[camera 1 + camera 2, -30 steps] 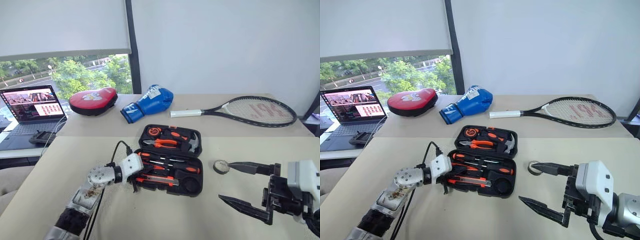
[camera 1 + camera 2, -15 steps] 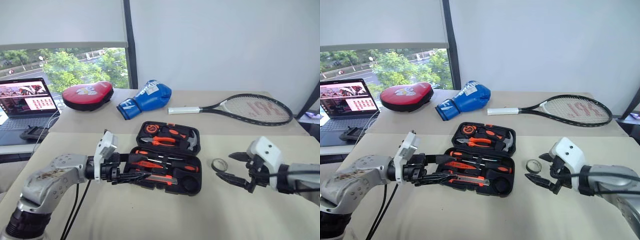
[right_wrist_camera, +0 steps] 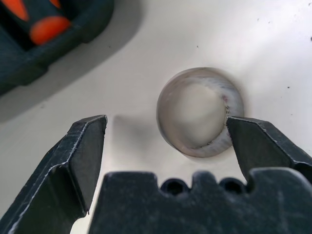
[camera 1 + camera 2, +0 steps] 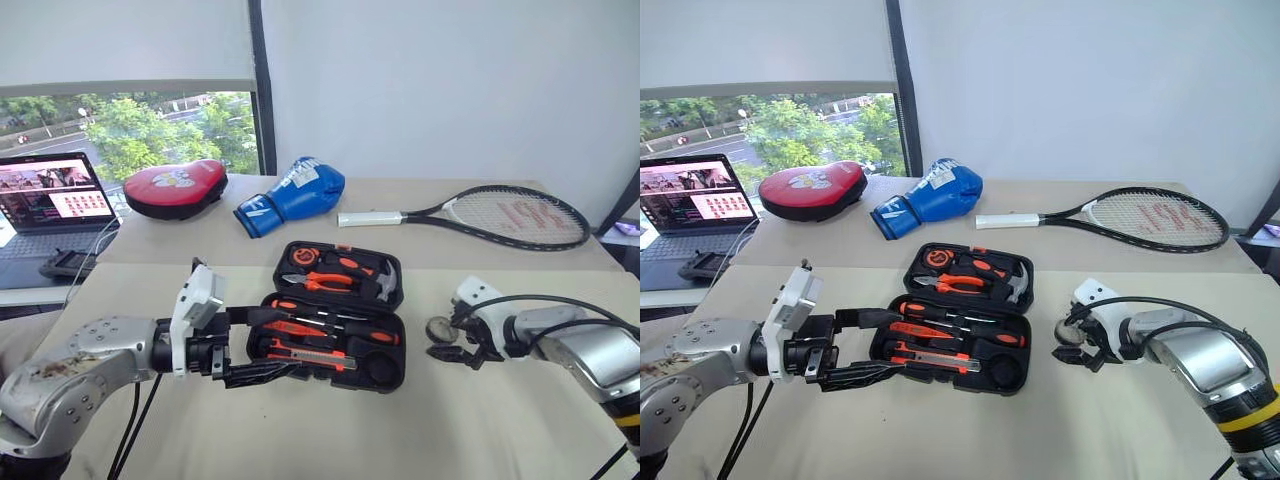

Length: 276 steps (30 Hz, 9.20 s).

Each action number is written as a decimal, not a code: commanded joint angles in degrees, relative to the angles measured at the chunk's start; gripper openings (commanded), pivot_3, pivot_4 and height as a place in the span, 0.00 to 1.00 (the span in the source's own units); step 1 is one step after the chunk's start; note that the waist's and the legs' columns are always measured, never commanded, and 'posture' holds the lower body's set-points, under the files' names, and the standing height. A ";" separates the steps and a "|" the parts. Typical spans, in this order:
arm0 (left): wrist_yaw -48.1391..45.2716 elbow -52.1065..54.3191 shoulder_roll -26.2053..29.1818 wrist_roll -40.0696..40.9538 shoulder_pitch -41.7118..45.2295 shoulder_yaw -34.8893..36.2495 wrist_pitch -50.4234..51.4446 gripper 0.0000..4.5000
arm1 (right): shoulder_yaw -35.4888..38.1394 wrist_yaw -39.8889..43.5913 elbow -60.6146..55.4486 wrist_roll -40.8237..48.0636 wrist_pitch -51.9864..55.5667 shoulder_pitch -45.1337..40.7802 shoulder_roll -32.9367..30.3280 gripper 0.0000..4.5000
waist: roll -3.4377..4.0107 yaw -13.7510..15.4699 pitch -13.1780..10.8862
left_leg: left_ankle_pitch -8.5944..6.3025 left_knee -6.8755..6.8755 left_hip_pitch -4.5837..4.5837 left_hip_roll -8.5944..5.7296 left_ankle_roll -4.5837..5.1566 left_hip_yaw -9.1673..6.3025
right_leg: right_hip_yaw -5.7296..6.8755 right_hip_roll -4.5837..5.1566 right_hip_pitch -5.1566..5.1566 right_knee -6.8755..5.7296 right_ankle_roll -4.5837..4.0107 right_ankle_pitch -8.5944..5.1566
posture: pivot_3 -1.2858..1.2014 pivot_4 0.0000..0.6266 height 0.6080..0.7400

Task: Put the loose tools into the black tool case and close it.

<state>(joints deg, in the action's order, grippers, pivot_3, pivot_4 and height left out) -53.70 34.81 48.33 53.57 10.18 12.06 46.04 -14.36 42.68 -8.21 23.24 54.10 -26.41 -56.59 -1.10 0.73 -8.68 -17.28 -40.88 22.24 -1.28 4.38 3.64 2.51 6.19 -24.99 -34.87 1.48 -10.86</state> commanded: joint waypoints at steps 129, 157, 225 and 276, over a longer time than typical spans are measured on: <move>34.54 -46.57 -17.13 -20.46 36.76 -10.41 18.82 1.00 | 15.41 -22.60 -6.30 0.54 14.66 -9.58 22.51 0.99 | -0.02 -0.33 -0.22 | 0.43 0.06 -0.11 -0.21 -0.19 -0.11 | 0.14 -0.13 0.00 -0.25 -0.07 0.44 | 0.52 0.24 1.00; 15.53 -84.23 -23.57 -34.33 56.14 -10.85 9.20 0.00 | 15.39 -13.43 18.60 -1.12 9.05 -21.35 27.94 0.00 | -0.01 -1.42 -0.25 | 0.49 0.10 0.27 -0.39 -0.12 -0.07 | 0.10 0.09 -0.27 -0.38 0.32 0.46 | 0.52 0.24 1.00; -23.57 -18.62 13.43 -8.78 -7.27 9.40 -11.08 0.16 | 2.85 3.39 -35.38 -4.49 -15.23 23.56 1.30 0.00 | -0.29 -0.01 -0.52 | 0.45 -0.07 -0.09 0.14 -0.18 0.09 | 0.15 0.06 -0.09 -0.11 -0.15 0.48 | 0.52 0.24 1.00; -8.84 -25.37 -5.32 -25.83 13.46 -18.98 -15.15 1.00 | 9.87 -20.63 -30.78 2.78 11.82 11.04 33.62 0.89 | -0.24 -0.30 -0.65 | 0.61 0.04 0.00 0.17 -0.30 0.13 | 0.00 -0.41 -0.22 -0.15 -0.26 0.63 | 0.52 0.24 1.00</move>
<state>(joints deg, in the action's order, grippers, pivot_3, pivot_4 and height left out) -61.27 9.66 42.35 29.02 24.21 -6.93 32.28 -4.08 21.80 -36.00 24.26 63.93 -15.04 -23.15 -1.34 0.43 -9.33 -16.68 -40.83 22.24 -1.11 4.09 3.77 2.51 5.78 -25.21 -35.02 1.22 -10.23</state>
